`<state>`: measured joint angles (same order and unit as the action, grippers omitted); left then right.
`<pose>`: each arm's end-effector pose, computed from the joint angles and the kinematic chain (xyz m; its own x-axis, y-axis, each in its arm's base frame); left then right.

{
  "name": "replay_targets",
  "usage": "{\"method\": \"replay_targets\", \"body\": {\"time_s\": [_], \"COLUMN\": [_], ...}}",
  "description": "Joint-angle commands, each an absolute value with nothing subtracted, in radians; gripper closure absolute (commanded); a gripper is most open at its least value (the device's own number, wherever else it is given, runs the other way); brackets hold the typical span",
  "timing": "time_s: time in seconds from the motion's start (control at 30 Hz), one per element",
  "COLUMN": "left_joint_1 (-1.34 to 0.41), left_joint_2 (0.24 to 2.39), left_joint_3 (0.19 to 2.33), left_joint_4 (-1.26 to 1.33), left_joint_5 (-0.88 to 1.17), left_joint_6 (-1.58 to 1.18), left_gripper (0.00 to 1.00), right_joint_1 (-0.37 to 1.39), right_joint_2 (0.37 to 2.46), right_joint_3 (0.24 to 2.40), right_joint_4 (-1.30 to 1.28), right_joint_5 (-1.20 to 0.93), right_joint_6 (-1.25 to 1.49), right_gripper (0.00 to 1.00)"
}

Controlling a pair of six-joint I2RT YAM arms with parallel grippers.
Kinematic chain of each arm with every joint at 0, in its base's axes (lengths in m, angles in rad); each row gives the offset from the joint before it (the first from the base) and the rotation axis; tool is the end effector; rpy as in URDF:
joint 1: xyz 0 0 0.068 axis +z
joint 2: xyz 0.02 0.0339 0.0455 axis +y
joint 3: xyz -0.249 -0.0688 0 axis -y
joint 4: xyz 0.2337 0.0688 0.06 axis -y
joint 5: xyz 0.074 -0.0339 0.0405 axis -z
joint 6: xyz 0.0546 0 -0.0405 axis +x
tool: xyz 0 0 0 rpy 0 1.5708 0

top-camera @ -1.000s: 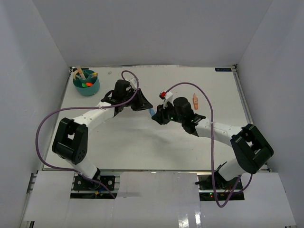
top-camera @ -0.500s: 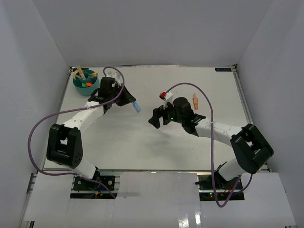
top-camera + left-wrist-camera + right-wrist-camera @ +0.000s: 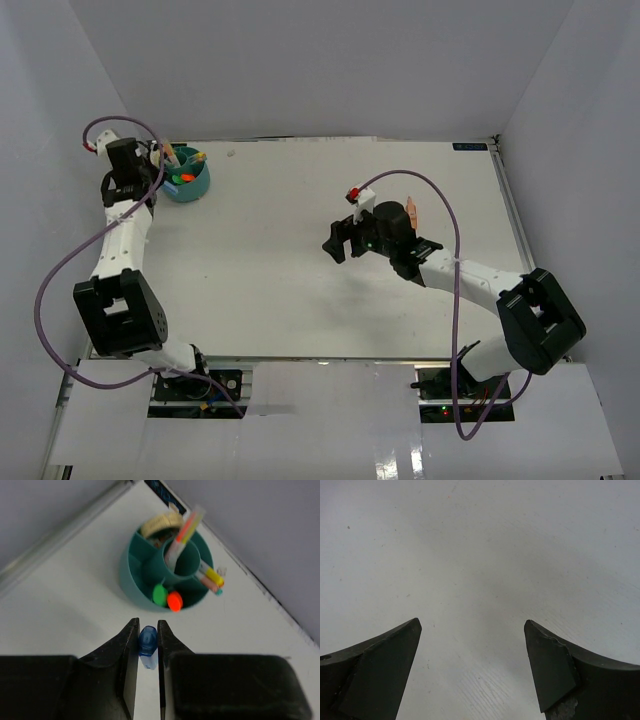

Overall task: Sort the stationery into containers
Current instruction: Place the pen in the storage box.

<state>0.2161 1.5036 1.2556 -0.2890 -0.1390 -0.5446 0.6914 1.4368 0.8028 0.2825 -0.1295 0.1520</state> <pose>0.3447 0.0834 0.2972 -0.2571 -0.5817 -0.7717 -0.5400 0.7487 -0.3845 0.2504 0.2164 0.2261 -0.3721 -0.1130 -0.9213 -0.6771 0.7119 0.1861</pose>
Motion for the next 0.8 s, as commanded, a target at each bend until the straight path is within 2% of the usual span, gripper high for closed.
{"method": "replay_targets", "body": {"time_s": [0.0, 0.3, 0.77], "left_joint_1": [0.248, 0.287, 0.299], "left_joint_2": [1.535, 1.758, 1.999], "left_joint_3": [1.371, 1.524, 1.664], "left_joint_4": [-0.255, -0.086, -0.029], "left_joint_5": [-0.27, -0.281, -0.176], "left_joint_6": [-0.502, -0.483, -0.489], "left_gripper": [0.96, 0.96, 0.94], "right_joint_1": [0.686, 0.675, 0.664], "right_joint_2": [1.413, 1.407, 1.408], "right_joint_3": [0.789, 0.782, 0.762], "right_joint_4": [0.282, 0.275, 0.273], "right_joint_5": [-0.106, -0.083, -0.074], "right_joint_6": [0.141, 0.124, 0.109], "right_gripper": [0.1, 0.1, 0.1]}}
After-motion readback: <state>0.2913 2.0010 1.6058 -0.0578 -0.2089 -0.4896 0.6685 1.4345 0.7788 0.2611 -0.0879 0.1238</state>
